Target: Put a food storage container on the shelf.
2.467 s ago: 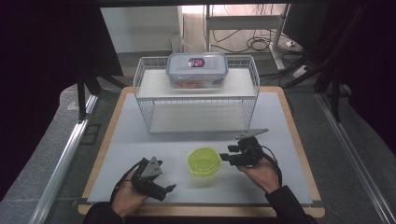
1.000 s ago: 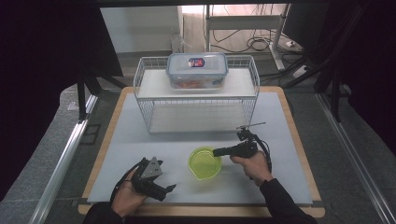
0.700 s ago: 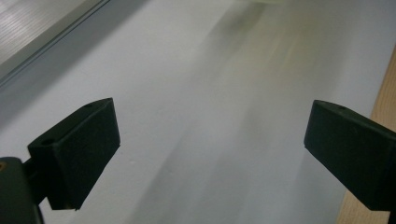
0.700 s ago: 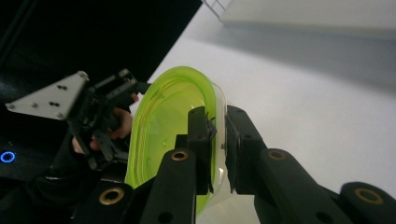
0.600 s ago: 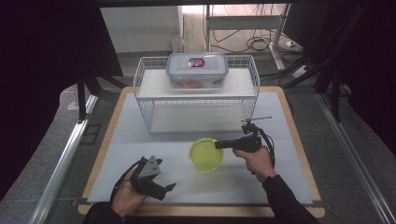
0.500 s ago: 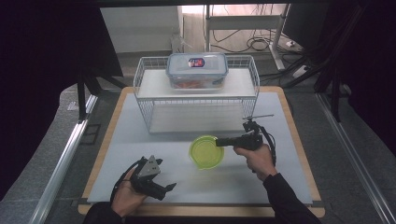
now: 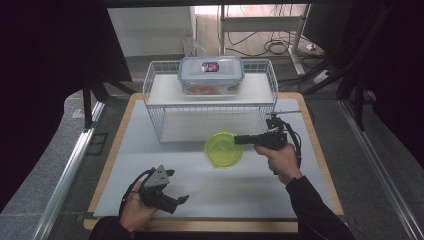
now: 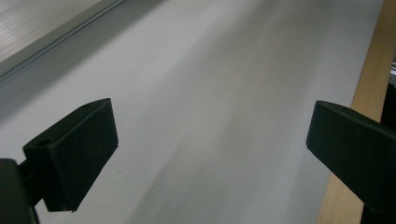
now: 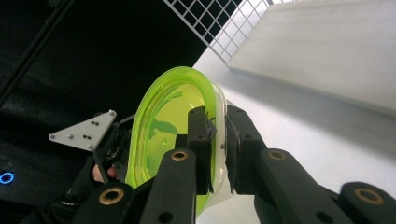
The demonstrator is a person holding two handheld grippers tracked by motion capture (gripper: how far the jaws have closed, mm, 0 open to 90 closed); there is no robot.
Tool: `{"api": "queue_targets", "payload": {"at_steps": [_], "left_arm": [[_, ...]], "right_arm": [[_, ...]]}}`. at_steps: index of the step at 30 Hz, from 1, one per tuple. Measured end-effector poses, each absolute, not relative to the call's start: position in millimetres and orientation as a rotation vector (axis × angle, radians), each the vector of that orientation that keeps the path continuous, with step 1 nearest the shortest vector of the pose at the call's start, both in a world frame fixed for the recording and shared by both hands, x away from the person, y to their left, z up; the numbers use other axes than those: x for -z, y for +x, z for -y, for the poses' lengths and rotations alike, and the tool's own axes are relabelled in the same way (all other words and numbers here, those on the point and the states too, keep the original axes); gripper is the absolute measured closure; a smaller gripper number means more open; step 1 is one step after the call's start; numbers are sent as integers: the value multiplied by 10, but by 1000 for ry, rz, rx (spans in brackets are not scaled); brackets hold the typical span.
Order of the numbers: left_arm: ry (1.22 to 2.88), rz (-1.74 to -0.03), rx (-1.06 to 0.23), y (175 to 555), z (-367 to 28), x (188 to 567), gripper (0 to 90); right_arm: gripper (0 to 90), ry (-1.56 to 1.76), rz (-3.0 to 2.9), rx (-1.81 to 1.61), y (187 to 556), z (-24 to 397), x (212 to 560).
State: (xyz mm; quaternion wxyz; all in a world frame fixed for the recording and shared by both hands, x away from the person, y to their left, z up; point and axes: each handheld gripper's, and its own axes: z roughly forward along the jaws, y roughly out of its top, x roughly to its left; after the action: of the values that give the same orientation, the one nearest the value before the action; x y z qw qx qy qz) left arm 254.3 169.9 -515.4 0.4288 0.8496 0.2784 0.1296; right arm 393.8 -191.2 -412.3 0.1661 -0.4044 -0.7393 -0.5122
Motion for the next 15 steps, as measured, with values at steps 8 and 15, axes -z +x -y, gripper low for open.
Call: {"api": "queue_targets", "payload": {"at_steps": [8, 15], "left_arm": [[2127, -689, -325, 2544, -1699, 5156, 19], [2132, -684, -328, 2545, -1695, 5160, 19]], "right_arm": [[817, -1160, 2095, 1516, 3990, 1904, 3878], [817, -1161, 2072, 1558, 4065, 1908, 3674]]}}
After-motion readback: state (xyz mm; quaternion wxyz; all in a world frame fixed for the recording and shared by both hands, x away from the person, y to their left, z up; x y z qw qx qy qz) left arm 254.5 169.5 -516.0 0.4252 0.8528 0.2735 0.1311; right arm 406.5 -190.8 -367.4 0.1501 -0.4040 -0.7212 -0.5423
